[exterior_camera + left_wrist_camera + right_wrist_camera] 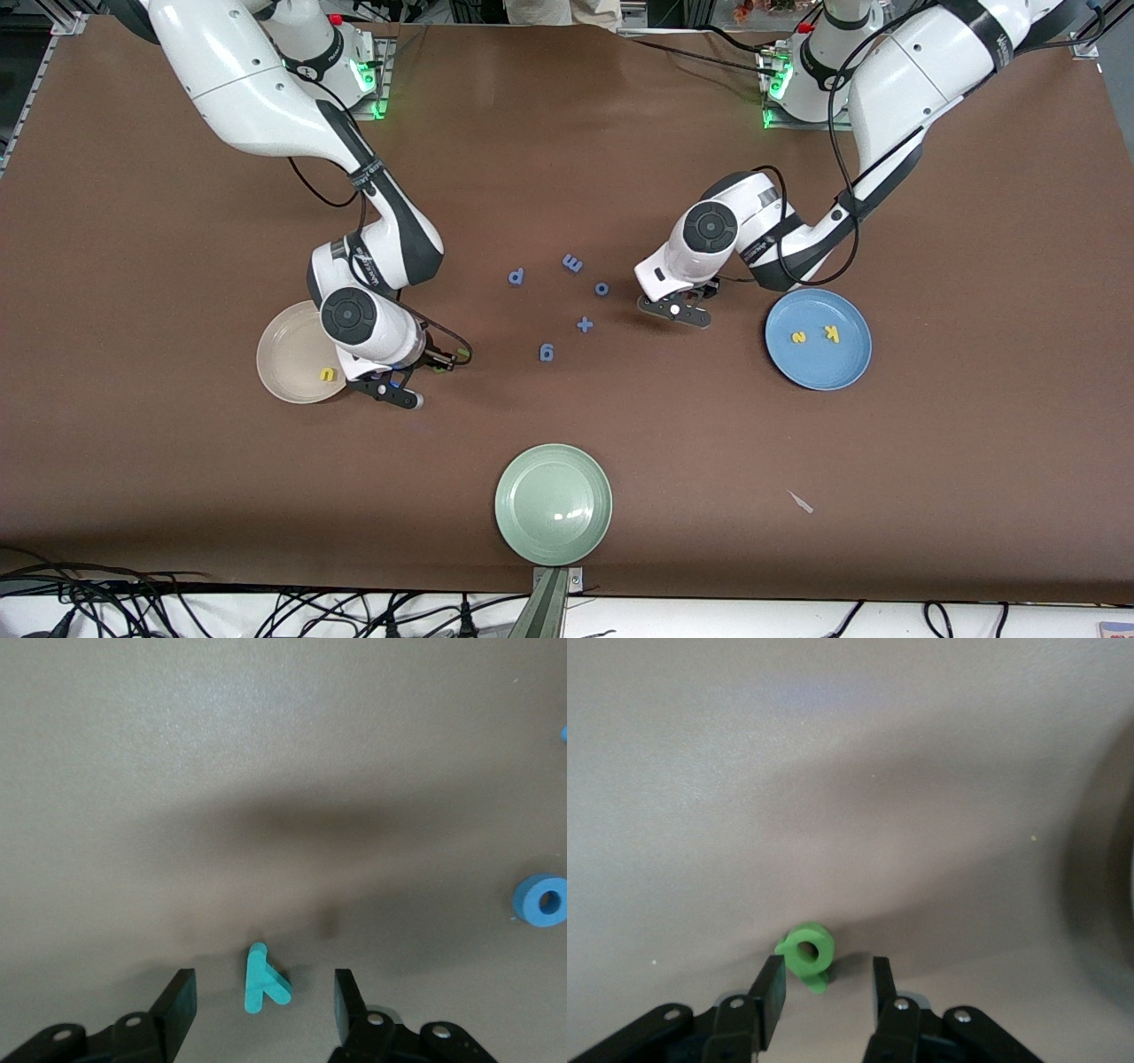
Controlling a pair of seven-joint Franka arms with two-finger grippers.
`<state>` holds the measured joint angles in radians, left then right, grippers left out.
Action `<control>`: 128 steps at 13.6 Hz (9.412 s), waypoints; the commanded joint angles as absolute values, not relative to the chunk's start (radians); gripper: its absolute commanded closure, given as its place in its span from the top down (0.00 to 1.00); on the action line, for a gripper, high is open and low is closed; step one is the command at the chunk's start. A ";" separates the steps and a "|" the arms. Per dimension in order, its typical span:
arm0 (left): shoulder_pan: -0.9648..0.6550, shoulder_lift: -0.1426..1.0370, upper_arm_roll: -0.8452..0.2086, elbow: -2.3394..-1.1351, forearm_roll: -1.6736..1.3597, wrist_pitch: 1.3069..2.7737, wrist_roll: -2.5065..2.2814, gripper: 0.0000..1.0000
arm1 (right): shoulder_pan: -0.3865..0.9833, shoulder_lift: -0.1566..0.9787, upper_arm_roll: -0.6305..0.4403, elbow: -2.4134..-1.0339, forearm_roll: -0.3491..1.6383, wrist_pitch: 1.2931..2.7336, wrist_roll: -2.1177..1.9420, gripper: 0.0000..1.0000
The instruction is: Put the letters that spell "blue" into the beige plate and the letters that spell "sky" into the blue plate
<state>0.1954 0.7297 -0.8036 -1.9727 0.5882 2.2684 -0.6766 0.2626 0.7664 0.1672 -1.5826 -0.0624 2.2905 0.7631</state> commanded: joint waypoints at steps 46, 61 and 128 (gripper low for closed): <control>0.476 0.387 -0.769 -1.637 0.350 1.823 -0.144 1.00 | 0.165 0.652 0.163 -1.628 -0.049 2.146 0.562 0.50; 0.261 0.189 -0.424 -1.427 0.080 1.643 -0.146 1.00 | 0.337 0.822 0.172 -1.493 -0.057 2.269 0.848 0.57; -0.043 -0.034 -0.066 -1.723 0.017 1.663 -0.089 1.00 | 0.021 0.023 0.064 -1.617 0.006 1.522 0.041 1.00</control>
